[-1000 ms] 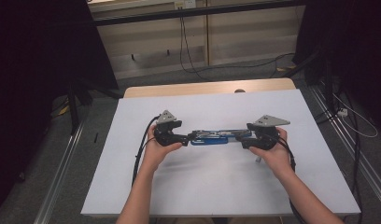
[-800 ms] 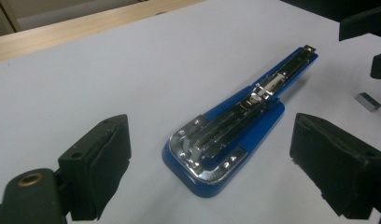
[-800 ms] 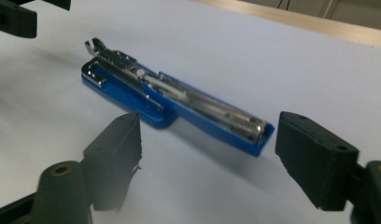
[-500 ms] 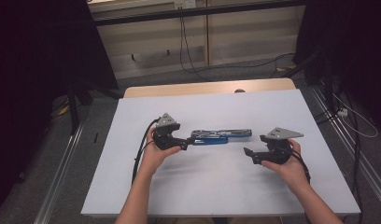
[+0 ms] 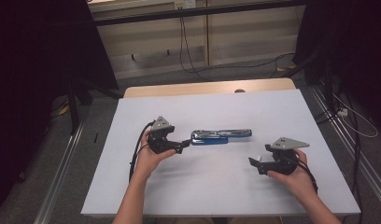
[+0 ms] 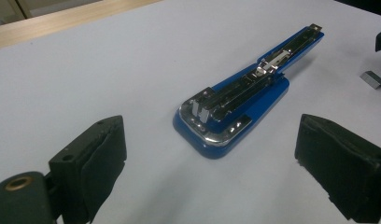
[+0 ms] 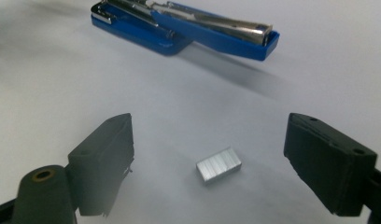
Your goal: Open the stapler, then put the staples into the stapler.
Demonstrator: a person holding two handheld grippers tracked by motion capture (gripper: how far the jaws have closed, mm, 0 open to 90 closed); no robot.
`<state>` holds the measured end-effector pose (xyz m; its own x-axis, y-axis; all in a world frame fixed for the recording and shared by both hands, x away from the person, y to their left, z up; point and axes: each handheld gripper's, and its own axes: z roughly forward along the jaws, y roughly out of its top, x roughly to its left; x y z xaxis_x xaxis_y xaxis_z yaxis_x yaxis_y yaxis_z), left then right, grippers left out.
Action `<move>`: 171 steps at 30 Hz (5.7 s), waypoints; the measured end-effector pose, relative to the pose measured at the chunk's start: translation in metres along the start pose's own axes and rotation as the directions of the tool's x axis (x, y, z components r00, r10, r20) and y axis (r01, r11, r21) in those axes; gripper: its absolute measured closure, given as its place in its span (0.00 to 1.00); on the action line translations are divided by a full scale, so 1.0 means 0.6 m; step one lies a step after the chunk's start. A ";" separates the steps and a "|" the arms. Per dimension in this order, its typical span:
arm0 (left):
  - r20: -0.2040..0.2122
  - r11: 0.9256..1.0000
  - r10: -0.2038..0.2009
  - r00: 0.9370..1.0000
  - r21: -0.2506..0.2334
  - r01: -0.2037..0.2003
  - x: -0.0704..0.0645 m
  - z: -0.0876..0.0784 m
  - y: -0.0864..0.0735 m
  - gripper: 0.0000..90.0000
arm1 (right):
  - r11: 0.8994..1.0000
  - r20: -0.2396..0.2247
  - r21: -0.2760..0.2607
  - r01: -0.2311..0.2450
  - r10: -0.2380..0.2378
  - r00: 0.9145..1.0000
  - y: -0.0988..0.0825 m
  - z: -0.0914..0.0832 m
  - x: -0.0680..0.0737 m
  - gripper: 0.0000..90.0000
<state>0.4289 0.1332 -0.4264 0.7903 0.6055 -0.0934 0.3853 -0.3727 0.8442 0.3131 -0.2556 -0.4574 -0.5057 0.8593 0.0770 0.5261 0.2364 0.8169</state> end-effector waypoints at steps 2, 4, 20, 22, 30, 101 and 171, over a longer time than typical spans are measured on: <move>0.000 1.000 -0.005 1.000 -0.008 0.005 0.000 -0.002 0.001 0.10 | 1.000 0.001 0.006 0.001 -0.001 1.000 -0.004 -0.002 0.001 0.18; -0.006 1.000 0.002 1.000 -0.011 -0.002 0.001 -0.003 0.002 0.10 | 1.000 0.002 0.005 -0.001 0.001 1.000 -0.006 -0.004 0.000 0.19; -0.018 1.000 0.016 1.000 -0.012 -0.016 0.000 -0.004 0.003 0.11 | 0.996 0.024 0.090 -0.015 0.013 1.000 -0.016 0.000 0.006 0.54; -0.023 1.000 0.014 1.000 -0.013 -0.014 0.001 -0.006 0.003 0.11 | 0.996 0.021 0.093 -0.017 0.015 1.000 -0.016 0.001 0.005 0.58; -0.028 1.000 0.012 1.000 -0.018 -0.012 0.003 -0.007 0.003 0.11 | 0.995 0.052 0.096 -0.018 0.013 0.999 -0.012 0.008 0.008 0.61; -0.056 1.000 -0.015 0.998 -0.020 0.014 0.015 -0.032 -0.004 0.11 | 0.992 -0.203 0.010 0.124 -0.119 0.972 0.075 0.016 -0.019 0.88; -0.037 0.998 -0.056 0.998 -0.014 0.055 0.023 -0.037 -0.007 0.11 | 0.933 -0.448 -0.044 0.357 -0.338 0.828 0.222 0.137 -0.024 0.88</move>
<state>0.4280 0.1586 -0.4195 0.7496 0.6509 -0.1205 0.4216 -0.3290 0.8450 0.4468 -0.1992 -0.3970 -0.9025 0.4284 0.0435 0.2802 0.5077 0.8147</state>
